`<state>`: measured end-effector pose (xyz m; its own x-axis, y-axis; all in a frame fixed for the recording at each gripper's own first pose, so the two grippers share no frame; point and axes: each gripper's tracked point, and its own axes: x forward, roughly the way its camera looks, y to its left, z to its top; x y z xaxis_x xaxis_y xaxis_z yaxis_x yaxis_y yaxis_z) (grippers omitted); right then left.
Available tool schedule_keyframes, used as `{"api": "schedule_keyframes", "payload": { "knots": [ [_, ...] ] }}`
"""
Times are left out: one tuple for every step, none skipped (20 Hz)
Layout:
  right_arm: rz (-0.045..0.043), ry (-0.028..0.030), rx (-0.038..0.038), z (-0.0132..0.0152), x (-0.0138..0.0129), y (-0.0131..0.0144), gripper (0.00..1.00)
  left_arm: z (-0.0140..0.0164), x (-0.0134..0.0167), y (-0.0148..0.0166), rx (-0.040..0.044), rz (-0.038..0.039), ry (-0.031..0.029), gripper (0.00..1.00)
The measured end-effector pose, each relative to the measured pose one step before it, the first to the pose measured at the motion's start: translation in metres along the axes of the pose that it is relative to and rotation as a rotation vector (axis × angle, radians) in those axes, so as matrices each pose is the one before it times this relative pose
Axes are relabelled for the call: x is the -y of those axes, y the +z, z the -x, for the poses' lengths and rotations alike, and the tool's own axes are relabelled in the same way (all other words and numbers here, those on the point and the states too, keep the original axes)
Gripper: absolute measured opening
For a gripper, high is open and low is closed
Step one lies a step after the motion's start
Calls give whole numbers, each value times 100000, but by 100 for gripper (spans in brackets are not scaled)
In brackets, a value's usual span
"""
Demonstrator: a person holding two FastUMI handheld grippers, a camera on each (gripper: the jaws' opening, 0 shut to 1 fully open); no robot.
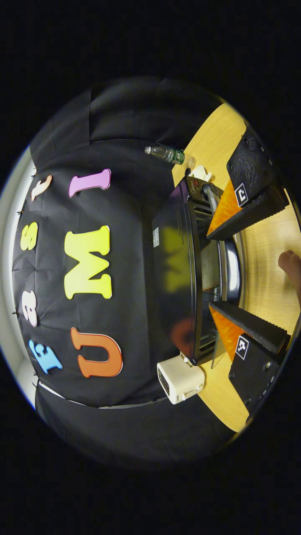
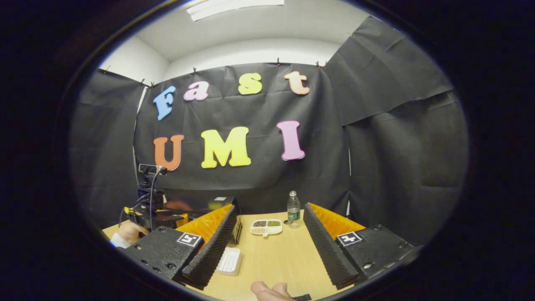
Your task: Open the electric oven with the left hand, put the food in, and close the electric oven.
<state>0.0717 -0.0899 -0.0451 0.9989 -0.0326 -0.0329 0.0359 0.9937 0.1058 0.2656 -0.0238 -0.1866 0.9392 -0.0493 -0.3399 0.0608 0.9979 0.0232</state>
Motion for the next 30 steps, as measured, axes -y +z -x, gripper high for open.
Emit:
{"api": "schedule_keyframes", "payload": {
  "knots": [
    [-314, -495, -81, 271, 71, 84, 100, 403, 254, 430, 831, 466, -1056, 96],
    [-357, 31, -88, 250, 123, 60, 100, 360, 64, 134, 675, 397, -675, 96],
    [-319, 279, 377, 371, -183, 174, 100, 322, -336, 34, 59, 120, 950, 96],
    [84, 27, 166, 307, -76, 118, 100, 290, -284, 115, 42, -20, 406, 95],
    [358, 116, 177, 276, -128, 31, 100, 266, 74, -238, -717, 608, -107, 95],
    [496, 235, 460, 378, -93, 189, 100, 238, -152, -322, -1191, 933, 425, 96],
    [619, 51, 450, 288, -103, 172, 100, 445, -215, -171, -758, 599, 558, 96],
    [642, -114, 279, 318, 0, 214, 100, 654, -104, -126, -445, 357, 74, 96],
    [423, -93, 542, 346, 15, 104, 100, 803, 150, 156, 752, 181, -384, 96],
    [122, -250, 529, 191, -9, 223, 100, 969, 173, 393, 1363, -35, -878, 96],
    [-142, -26, 623, 263, -80, 160, 100, 966, 256, 360, 1238, 21, -583, 96],
    [-305, 68, 157, 246, -115, 117, 100, 1066, 75, 563, 1544, -447, -539, 96],
    [-143, -211, -555, 204, -7, -154, 100, 1188, 122, 790, 1858, -704, -106, 95],
    [-140, -60, -313, 244, -21, 6, 100, 1210, -195, 908, 2012, -651, 999, 95],
    [-271, -25, -204, 231, -157, 99, 100, 1248, -57, 936, 2231, -396, 1110, 95],
    [-320, 25, -31, 345, -97, 155, 100, 1362, -54, 1087, 2412, -59, 663, 95],
    [-123, 257, 365, 325, -142, 172, 100, 1327, 60, 856, 1953, -39, 237, 95],
    [240, 284, 575, 384, -126, 280, 100, 1353, 96, 1029, 2410, -84, 211, 95],
    [424, -173, 430, 448, 52, 199, 100, 1177, 415, 1168, 2427, -28, -235, 95],
    [505, -322, 554, 306, 21, 271, 100, 1423, 66, 1009, 1937, 311, -178, 95],
    [499, -168, 722, 306, -73, 281, 100, 1359, 124, 743, 1540, 982, 143, 95],
    [455, 10, 572, 375, -64, 249, 100, 1406, 193, 896, 1736, 1128, -567, 95],
    [408, 122, 657, 400, -126, 179, 100, 1419, 163, 985, 2931, 842, -700, 95],
    [453, 217, 626, 382, -90, 300, 100, 1437, 84, 920, 2102, 323, -223, 95],
    [321, -355, 234, 239, -9, 91, 100, 1367, 213, 666, 1866, -489, -371, 95],
    [221, -98, 295, 275, 2, 108, 100, 1000, 233, 474, 1104, -1114, -24, 100],
    [27, 303, 669, 156, -207, 243, 100, 912, -51, 228, 481, -1132, 908, 95],
    [101, 128, 349, 248, -126, 165, 100, 774, -184, 95, 253, -884, 1183, 95],
    [347, 33, 375, 238, -32, 19, 100, 651, 14, -77, -562, -546, 1036, 95],
    [743, -182, 42, 107, 39, -150, 100, 716, -28, -360, -722, 159, 1130, 95]
  ]
}}
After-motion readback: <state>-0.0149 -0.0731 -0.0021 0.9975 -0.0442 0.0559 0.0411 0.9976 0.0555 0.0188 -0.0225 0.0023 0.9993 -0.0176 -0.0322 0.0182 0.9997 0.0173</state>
